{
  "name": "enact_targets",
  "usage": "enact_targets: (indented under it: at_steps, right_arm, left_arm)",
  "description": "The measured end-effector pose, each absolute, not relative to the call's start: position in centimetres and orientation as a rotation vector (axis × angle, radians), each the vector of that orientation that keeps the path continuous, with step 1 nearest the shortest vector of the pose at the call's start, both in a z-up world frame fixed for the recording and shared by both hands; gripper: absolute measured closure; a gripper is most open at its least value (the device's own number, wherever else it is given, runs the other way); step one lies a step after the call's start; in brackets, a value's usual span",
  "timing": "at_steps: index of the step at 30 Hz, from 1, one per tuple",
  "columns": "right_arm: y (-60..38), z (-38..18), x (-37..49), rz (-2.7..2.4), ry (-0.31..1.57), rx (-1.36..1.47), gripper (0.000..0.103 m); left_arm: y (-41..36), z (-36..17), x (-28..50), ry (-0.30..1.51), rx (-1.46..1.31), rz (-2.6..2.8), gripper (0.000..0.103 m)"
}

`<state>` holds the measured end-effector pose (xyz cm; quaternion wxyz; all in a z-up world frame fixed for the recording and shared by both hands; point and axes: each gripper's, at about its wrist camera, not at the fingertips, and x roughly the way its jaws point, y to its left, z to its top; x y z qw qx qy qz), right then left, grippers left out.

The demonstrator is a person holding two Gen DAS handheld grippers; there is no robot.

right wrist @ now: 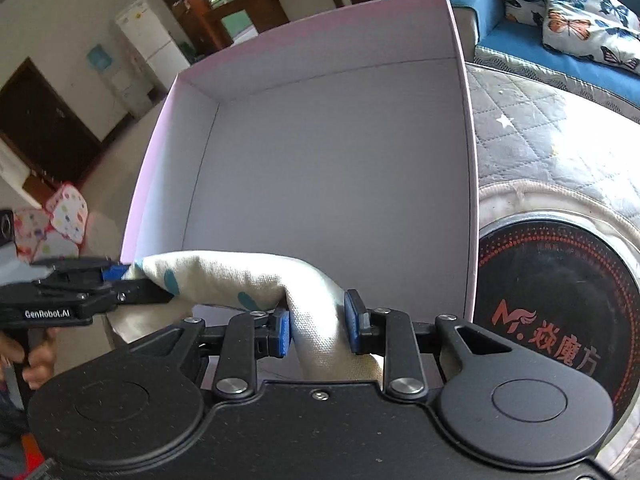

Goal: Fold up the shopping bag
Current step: 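Lift the rolled tube with both grippers and carry it over the pink box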

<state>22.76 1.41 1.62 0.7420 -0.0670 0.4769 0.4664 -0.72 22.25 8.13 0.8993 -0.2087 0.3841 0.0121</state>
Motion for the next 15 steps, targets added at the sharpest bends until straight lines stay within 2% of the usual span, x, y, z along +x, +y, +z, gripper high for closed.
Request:
enact_targets:
  at_steps: [15]
  right_arm:
    - [2.6,2.2,22.2,1.099,0.976,-0.381,0.074]
  left_arm:
    - [22.9,7.1,0.0,0.878,-0.242,-0.042,0.073]
